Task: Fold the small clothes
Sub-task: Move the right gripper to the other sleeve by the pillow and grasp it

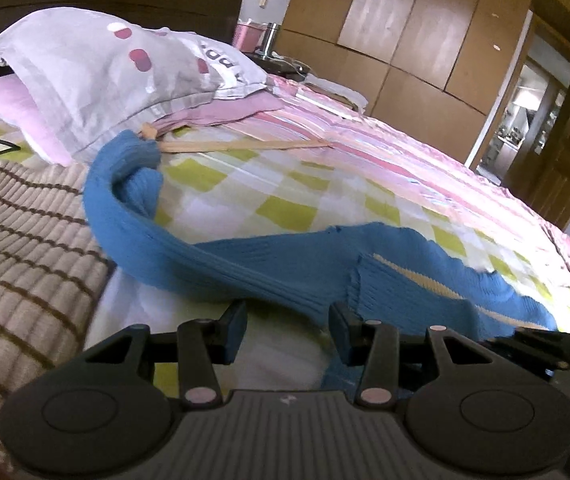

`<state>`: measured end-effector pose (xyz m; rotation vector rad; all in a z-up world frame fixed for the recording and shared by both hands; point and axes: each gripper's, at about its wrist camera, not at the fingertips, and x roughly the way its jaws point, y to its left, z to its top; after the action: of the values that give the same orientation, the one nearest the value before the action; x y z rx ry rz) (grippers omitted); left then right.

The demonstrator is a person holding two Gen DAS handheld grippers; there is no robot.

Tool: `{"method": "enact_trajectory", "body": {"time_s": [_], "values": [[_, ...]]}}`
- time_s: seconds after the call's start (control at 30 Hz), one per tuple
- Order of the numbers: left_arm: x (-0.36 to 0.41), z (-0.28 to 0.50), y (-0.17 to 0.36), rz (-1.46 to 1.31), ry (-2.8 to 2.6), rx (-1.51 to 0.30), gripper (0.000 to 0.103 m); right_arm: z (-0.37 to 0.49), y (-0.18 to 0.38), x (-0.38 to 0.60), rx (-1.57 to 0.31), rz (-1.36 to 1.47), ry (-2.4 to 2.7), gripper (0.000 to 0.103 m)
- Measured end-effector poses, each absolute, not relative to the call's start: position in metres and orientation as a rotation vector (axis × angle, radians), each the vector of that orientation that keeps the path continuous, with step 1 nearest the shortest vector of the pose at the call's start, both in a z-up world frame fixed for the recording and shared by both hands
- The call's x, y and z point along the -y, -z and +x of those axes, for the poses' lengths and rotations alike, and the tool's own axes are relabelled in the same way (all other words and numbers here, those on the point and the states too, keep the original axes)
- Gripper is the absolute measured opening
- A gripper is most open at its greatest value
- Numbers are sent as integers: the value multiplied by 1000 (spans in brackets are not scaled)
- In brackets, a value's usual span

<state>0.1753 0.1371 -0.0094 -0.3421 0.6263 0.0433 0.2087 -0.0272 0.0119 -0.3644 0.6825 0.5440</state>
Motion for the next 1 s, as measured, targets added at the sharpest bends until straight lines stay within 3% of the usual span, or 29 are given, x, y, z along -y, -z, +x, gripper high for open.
{"method": "enact_trajectory", "body": {"time_s": [0.07,0.17,0.27,0.47,0.67,1.0], "values": [[-139,175,9,-345,-44,-624,50,214,-9,20,-685,-373,-531,35],[-142,173,7,-350,-49,-615,50,222,-10,25,-710,-306,-519,11],[-147,172,6,-364,-61,-604,50,226,-18,30,-700,-229,-491,10],[-156,173,7,-384,-92,-604,50,232,-14,24,-706,-183,-483,10],[-160,174,8,-395,-102,-606,50,229,-13,20,-722,-192,-510,24],[-176,177,15,-432,-172,-622,50,231,-16,11,-768,-193,-561,32]]}}
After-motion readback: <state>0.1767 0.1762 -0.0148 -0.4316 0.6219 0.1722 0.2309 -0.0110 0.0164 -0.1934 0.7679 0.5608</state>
